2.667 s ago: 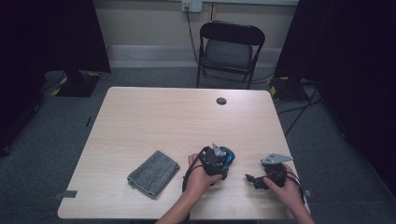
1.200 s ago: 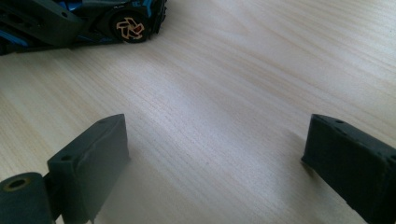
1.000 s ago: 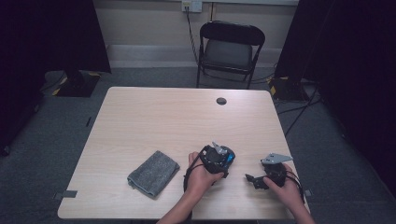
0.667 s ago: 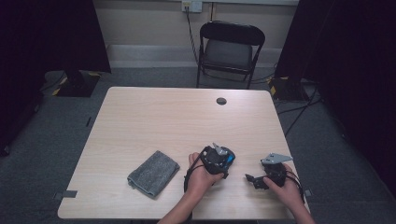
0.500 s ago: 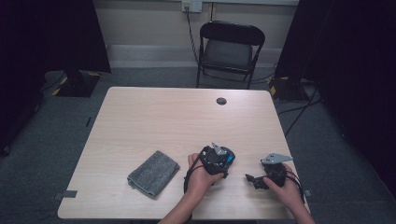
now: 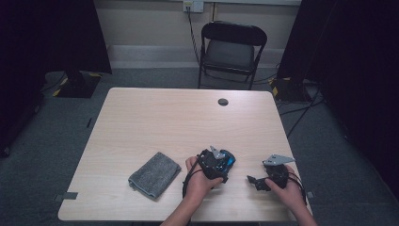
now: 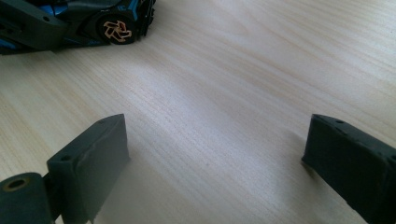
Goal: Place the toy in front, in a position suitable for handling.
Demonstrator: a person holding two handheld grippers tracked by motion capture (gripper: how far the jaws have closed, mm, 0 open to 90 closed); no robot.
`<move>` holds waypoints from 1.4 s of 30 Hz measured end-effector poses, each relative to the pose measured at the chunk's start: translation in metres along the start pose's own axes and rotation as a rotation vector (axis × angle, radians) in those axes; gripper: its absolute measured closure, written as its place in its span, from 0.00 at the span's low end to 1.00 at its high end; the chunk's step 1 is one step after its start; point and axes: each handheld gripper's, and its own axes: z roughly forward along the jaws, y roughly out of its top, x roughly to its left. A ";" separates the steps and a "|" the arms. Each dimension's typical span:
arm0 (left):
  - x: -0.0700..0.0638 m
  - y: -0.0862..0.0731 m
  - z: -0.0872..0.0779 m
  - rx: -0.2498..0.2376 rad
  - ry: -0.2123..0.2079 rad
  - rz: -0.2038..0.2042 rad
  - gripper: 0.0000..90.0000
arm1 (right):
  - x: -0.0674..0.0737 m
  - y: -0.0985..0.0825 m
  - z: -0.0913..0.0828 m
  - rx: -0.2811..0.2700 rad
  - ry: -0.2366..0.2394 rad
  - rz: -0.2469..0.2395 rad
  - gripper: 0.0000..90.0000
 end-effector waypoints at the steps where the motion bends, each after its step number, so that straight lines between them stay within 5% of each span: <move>1: 0.000 0.000 0.000 0.001 0.002 0.000 0.18 | 0.000 0.000 0.000 0.000 0.000 0.000 0.06; 17: -0.005 -0.007 -0.005 0.026 0.016 0.020 0.18 | 0.000 0.000 0.000 0.000 0.000 -0.001 0.06; 21: -0.004 -0.004 -0.007 0.035 -0.011 0.016 0.29 | 0.000 0.000 0.000 -0.001 -0.001 -0.001 0.06; 32: -0.002 0.002 -0.013 0.069 -0.022 0.030 0.29 | 0.000 0.001 0.001 -0.002 0.002 -0.002 0.06; 36: -0.001 0.008 -0.019 0.050 -0.026 0.059 0.30 | 0.000 0.001 0.001 -0.002 0.003 -0.003 0.06; 42: -0.001 0.010 -0.020 0.051 -0.047 0.051 0.30 | 0.000 0.001 0.001 -0.002 0.003 -0.003 0.06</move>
